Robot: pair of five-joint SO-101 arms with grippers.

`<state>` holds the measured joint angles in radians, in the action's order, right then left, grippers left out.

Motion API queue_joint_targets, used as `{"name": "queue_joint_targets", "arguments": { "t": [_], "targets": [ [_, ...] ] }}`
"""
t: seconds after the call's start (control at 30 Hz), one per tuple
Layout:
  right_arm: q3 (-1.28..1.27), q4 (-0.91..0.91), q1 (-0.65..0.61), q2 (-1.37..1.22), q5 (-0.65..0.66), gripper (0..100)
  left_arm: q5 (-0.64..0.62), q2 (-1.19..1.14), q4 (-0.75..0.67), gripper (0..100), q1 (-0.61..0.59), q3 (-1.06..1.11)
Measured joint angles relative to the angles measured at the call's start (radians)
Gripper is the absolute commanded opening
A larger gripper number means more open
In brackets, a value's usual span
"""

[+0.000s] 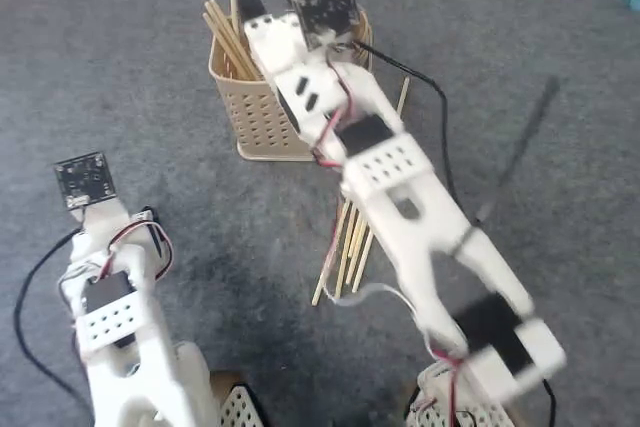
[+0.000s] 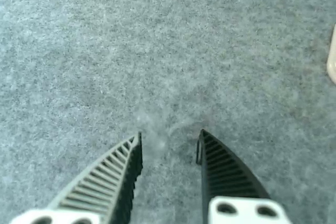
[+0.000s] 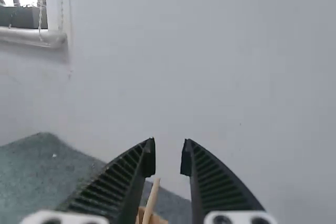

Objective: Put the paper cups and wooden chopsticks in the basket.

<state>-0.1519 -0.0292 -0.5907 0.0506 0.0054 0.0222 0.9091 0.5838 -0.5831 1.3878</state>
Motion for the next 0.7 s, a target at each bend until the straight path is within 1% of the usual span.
{"name": "queue_joint_targets", "arguments": {
  "t": [0.17,0.37,0.47,0.57,0.7],
  "targets": [
    [-0.204,0.216,0.000,0.298,-0.091,10.1,0.000,0.000,0.000,17,0.000,0.006],
    [-0.388,0.506,0.003,0.660,-0.140,10.1,0.000,0.000,0.000,17,0.000,0.006],
    [-0.454,0.638,0.035,0.822,-0.172,10.1,0.000,0.000,0.000,17,0.000,0.006],
    [-0.505,0.770,0.068,0.948,-0.190,10.1,0.000,0.000,0.000,17,0.000,0.006],
    [-0.528,0.944,0.126,1.019,-0.216,8.9,0.000,0.000,0.005,17,0.000,0.006]
  ]
}}
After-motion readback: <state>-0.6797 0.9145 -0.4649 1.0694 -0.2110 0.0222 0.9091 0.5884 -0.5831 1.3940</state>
